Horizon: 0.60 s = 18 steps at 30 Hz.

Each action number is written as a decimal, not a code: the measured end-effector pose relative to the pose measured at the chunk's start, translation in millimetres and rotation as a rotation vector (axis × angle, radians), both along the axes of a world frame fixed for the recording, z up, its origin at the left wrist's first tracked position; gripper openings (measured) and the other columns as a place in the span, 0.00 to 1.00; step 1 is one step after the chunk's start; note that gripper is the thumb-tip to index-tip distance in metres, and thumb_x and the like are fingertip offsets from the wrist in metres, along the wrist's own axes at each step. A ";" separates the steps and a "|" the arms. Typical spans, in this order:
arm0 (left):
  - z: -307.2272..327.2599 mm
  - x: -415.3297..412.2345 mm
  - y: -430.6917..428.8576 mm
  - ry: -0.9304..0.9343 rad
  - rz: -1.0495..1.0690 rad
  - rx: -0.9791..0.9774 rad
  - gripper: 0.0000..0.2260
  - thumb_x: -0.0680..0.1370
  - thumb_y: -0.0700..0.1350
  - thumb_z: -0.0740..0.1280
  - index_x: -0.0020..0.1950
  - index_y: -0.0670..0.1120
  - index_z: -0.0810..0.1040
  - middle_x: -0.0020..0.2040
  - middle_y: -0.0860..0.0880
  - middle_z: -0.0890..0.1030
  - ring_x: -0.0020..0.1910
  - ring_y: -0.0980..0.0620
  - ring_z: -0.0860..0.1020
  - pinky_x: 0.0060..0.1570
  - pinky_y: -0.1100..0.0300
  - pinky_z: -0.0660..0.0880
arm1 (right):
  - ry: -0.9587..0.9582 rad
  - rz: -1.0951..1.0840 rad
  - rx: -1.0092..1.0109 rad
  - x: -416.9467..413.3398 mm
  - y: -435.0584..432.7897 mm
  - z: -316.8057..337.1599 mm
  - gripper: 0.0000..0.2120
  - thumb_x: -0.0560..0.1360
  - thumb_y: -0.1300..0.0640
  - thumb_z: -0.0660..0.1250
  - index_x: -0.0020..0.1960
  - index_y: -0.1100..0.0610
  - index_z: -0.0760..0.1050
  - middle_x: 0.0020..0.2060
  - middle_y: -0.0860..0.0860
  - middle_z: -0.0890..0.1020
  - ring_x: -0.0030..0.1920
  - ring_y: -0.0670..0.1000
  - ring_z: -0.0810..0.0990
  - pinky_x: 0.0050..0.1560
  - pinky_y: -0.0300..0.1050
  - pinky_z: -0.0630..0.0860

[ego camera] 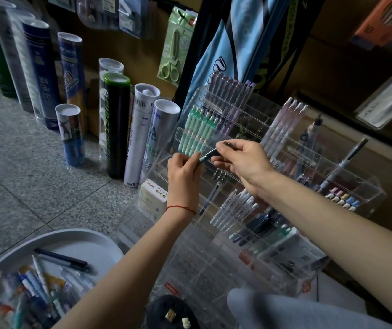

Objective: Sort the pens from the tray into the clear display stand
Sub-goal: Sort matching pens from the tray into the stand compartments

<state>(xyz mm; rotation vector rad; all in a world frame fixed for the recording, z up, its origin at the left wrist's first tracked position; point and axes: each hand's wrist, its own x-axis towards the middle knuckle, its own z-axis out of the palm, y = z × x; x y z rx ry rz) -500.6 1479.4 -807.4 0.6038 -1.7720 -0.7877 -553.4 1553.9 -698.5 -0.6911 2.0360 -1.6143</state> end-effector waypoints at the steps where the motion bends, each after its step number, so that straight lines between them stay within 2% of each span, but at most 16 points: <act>1: 1.1 -1.5 -0.7 0.011 0.027 -0.033 0.10 0.71 0.36 0.67 0.51 0.38 0.81 0.37 0.38 0.75 0.36 0.42 0.74 0.39 0.58 0.67 | -0.006 -0.008 -0.012 1.2 -1.3 0.0 0.03 0.76 0.66 0.63 0.46 0.63 0.75 0.36 0.55 0.78 0.35 0.48 0.78 0.38 0.36 0.79; 3: 2.3 -4.5 -1.6 0.006 0.028 -0.086 0.12 0.73 0.39 0.63 0.54 0.39 0.79 0.39 0.38 0.76 0.36 0.42 0.75 0.39 0.58 0.69 | 0.029 -0.039 -0.012 -0.3 -1.8 2.3 0.06 0.76 0.66 0.63 0.52 0.65 0.76 0.38 0.56 0.79 0.36 0.48 0.79 0.38 0.35 0.80; 5: 1.9 -6.0 -0.1 -0.101 -0.032 -0.130 0.15 0.74 0.42 0.61 0.57 0.38 0.78 0.41 0.38 0.78 0.38 0.41 0.76 0.41 0.54 0.73 | 0.154 -0.088 0.017 -8.4 0.9 9.4 0.10 0.76 0.67 0.63 0.57 0.64 0.74 0.43 0.57 0.81 0.37 0.47 0.79 0.38 0.34 0.79; 7: 1.3 -1.6 3.9 -0.311 -0.107 -0.080 0.15 0.78 0.45 0.59 0.61 0.40 0.76 0.49 0.41 0.80 0.49 0.41 0.77 0.51 0.50 0.71 | 0.389 -0.127 0.079 -19.3 5.2 18.2 0.12 0.76 0.66 0.63 0.59 0.63 0.74 0.47 0.57 0.81 0.39 0.47 0.79 0.41 0.35 0.80; 9: -3.4 3.4 5.2 -0.435 -0.150 -0.003 0.14 0.81 0.44 0.57 0.62 0.43 0.76 0.58 0.45 0.79 0.60 0.44 0.72 0.61 0.52 0.63 | 0.603 -0.133 0.132 -28.0 8.6 26.7 0.12 0.76 0.63 0.64 0.59 0.60 0.73 0.49 0.55 0.82 0.43 0.48 0.80 0.47 0.39 0.80; 12: -3.4 7.3 3.7 -0.410 -0.137 -0.011 0.13 0.80 0.41 0.57 0.61 0.44 0.77 0.61 0.46 0.78 0.63 0.44 0.70 0.62 0.53 0.61 | 0.698 -0.148 0.082 -40.0 8.9 42.4 0.08 0.76 0.61 0.65 0.54 0.57 0.70 0.48 0.51 0.81 0.48 0.50 0.81 0.51 0.43 0.79; 16: 23.7 -2.5 -0.2 -0.351 -0.101 -0.058 0.19 0.77 0.35 0.57 0.67 0.45 0.71 0.68 0.46 0.72 0.67 0.44 0.67 0.64 0.51 0.61 | 0.814 -0.282 -0.103 -55.2 9.9 57.1 0.05 0.76 0.61 0.65 0.52 0.56 0.71 0.46 0.51 0.81 0.49 0.49 0.81 0.54 0.46 0.78; 18: 38.0 -8.8 -4.8 -0.400 -0.128 -0.110 0.23 0.77 0.36 0.56 0.72 0.47 0.64 0.73 0.48 0.65 0.70 0.45 0.62 0.67 0.51 0.58 | 0.863 -0.215 0.000 -56.1 9.3 48.9 0.06 0.77 0.62 0.64 0.54 0.59 0.73 0.47 0.50 0.79 0.47 0.47 0.78 0.51 0.42 0.78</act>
